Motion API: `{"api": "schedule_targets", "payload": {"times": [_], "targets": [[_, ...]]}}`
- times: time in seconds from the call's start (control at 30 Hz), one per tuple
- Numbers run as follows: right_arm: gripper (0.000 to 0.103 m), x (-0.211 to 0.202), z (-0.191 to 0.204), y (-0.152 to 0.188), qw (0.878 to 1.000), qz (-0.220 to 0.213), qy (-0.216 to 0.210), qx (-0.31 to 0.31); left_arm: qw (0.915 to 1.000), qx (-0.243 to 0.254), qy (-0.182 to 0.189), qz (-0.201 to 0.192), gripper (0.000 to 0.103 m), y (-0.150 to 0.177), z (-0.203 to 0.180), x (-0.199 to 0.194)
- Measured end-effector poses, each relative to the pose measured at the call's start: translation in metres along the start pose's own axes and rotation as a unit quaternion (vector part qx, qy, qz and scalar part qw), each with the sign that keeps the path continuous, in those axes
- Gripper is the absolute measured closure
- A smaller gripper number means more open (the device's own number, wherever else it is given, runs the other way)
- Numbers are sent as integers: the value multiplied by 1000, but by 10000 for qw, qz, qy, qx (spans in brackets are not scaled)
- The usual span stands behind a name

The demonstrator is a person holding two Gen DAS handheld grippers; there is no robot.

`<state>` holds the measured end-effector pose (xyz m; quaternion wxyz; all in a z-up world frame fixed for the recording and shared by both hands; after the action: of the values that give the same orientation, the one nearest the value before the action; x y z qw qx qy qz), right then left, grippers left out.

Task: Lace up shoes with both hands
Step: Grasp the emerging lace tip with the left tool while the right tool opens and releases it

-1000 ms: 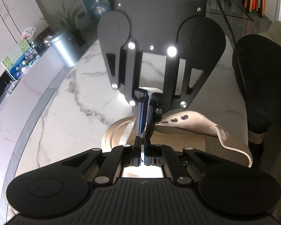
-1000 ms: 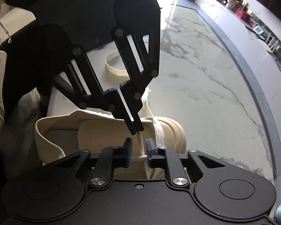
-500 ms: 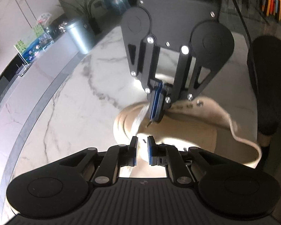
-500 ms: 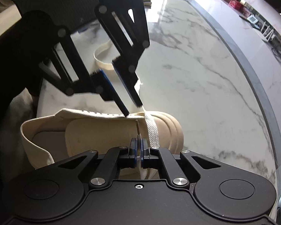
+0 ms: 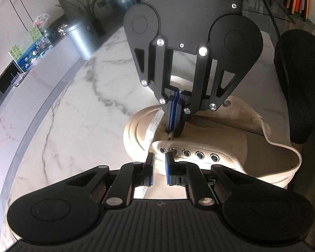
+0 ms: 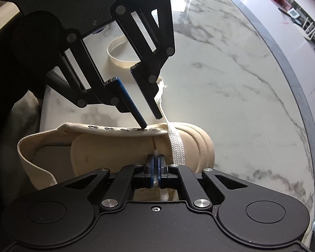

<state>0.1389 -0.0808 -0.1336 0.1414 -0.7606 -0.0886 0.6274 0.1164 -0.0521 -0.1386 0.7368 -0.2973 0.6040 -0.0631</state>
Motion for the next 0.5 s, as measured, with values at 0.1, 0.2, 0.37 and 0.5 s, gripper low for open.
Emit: {"api": "schedule_targets", "payload": {"times": [0.1,0.2,0.37,0.5], "targets": [[101,1,1,0,10000,20,-11,28,10000,-42,31,-42,93,0,1,0],[101,1,0,2,10000,49,-2,41,10000,-44,41,-59,93,1,1,-1],[101,3,0,2,9999,113,29,36,9999,-41,85,-75,93,5,11,-5],[101,2,0,-3,10000,54,22,33,9999,-29,72,-73,93,3,10,-1]]}}
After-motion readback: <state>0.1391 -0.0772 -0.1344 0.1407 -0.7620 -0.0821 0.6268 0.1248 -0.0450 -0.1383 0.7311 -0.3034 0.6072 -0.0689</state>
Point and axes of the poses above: each gripper's, at about its wrist camera, not at the fingertips, and x roughly the way its jaws point, z to its left, y to its underside, the point moved 10 cm from there along x, roughly the way its jaws point, and after that the axes turned 8 degrees about y, right-handed, at the moved point
